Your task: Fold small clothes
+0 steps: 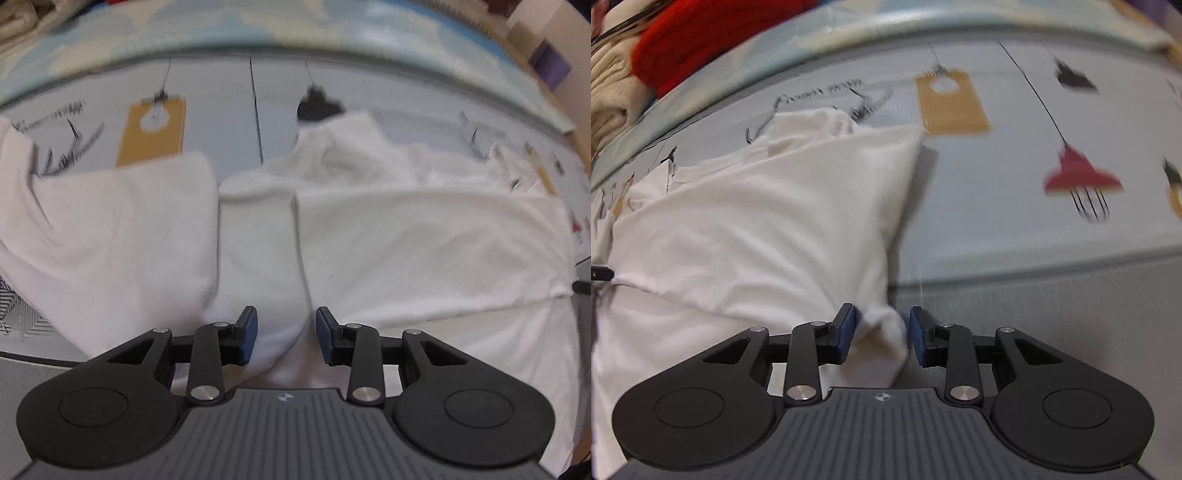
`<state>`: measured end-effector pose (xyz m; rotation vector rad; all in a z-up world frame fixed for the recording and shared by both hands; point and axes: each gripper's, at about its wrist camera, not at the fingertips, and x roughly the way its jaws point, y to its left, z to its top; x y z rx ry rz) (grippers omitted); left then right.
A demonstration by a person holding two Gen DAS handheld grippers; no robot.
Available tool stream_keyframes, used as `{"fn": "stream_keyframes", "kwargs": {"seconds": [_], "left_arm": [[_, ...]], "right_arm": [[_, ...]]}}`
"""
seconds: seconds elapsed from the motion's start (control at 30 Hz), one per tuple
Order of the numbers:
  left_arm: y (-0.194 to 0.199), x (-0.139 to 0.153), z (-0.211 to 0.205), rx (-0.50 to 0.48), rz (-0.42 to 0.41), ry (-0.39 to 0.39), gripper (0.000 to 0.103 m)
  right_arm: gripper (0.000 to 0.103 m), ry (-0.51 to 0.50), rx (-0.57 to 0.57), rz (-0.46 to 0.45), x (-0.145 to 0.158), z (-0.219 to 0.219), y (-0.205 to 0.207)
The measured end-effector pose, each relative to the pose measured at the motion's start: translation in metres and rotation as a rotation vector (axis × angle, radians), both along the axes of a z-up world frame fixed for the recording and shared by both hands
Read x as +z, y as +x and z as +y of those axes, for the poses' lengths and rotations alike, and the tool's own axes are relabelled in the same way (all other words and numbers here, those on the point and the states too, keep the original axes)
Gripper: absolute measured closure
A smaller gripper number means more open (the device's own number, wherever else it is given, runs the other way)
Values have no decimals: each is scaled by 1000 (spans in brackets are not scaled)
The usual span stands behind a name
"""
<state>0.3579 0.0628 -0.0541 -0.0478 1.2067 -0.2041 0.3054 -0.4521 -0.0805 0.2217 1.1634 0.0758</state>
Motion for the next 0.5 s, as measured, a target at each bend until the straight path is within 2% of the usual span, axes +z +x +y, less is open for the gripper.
{"fn": "stream_keyframes", "kwargs": {"seconds": [0.07,0.13,0.17,0.2,0.27,0.3,0.33,0.4,0.5], "left_arm": [[-6,2,-4,-32,-12,-34,64],[-11,-9,-11,-61,11,5,63],[-14,-17,-13,-68,29,49,64],[-20,-18,-16,-73,18,56,63],[-22,-6,-17,-38,20,61,64],[-24,6,-15,-11,-1,40,64],[-27,19,-12,5,-33,7,64],[-36,45,-7,24,-93,-49,64],[-50,81,-3,39,-177,-66,63]], "right_arm": [[63,-20,-22,-45,11,-3,-11],[64,-12,-10,-73,14,-1,-17],[64,-19,-16,-69,12,-1,-17],[64,-43,-25,-48,7,0,-17],[64,-139,-65,15,2,5,-20],[63,-169,-103,7,5,5,-22],[63,-171,-136,-17,14,5,-24],[64,-155,-179,-126,43,8,-33],[63,-150,-242,-310,91,24,-51]]}}
